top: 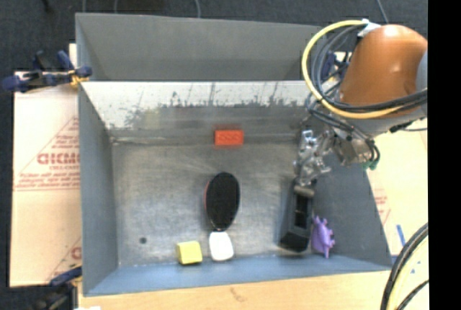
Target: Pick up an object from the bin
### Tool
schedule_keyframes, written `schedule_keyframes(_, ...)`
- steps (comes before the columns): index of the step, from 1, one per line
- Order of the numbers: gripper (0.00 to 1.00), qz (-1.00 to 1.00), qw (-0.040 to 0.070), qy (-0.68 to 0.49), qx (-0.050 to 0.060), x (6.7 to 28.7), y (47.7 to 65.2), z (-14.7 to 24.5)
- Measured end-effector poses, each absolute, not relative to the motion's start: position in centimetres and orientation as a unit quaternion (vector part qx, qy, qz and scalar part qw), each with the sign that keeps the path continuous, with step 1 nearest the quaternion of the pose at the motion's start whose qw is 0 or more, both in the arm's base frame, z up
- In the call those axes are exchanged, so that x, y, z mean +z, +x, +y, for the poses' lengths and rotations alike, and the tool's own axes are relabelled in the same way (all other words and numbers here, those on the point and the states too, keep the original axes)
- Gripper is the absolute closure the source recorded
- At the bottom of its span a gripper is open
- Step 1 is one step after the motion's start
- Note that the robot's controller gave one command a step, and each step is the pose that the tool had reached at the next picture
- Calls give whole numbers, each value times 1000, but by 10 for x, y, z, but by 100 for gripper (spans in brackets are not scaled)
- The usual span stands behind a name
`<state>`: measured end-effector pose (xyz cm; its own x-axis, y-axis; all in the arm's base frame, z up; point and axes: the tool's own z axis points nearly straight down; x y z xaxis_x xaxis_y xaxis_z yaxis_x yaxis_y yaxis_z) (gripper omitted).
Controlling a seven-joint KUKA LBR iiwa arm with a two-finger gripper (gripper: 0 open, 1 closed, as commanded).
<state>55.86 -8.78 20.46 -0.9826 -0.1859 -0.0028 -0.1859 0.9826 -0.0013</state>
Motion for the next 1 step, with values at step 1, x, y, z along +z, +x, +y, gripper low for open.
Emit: schedule_keyframes(1,100,993,3,-114,-2,183,558,-45)
